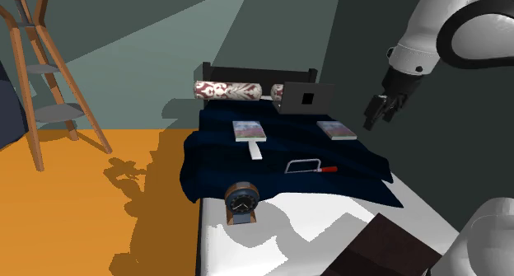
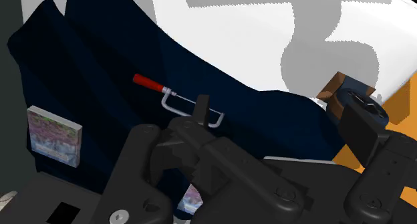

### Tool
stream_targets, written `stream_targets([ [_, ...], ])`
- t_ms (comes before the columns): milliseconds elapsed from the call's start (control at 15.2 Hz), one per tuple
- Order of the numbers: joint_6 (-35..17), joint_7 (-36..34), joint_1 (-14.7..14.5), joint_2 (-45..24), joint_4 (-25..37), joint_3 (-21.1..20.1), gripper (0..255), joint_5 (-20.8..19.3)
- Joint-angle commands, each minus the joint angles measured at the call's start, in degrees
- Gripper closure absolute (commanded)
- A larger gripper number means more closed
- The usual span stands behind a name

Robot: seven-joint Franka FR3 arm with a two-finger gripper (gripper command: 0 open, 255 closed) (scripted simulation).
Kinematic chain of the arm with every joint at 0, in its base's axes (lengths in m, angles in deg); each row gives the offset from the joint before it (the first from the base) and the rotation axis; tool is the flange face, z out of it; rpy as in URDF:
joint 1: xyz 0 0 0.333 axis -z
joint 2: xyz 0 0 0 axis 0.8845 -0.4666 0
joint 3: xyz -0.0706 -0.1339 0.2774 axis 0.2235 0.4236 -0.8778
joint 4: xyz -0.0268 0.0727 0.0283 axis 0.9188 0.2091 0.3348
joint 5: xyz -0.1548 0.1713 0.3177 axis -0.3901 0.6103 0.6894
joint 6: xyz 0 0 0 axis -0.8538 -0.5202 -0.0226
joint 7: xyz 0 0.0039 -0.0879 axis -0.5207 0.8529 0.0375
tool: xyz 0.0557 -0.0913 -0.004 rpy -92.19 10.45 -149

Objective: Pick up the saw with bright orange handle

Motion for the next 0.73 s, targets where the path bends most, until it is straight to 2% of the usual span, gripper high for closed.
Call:
stream_targets([
  [0,0.0,0.0,0.0,0.0,0.0,0.0,0,0.0],
  [330,-6.8,11.3,-0.7,-2.4,-4.5,7.1,0,-3.8],
  [660,-14.0,22.6,-1.4,-7.8,-6.5,14.2,0,-7.0],
])
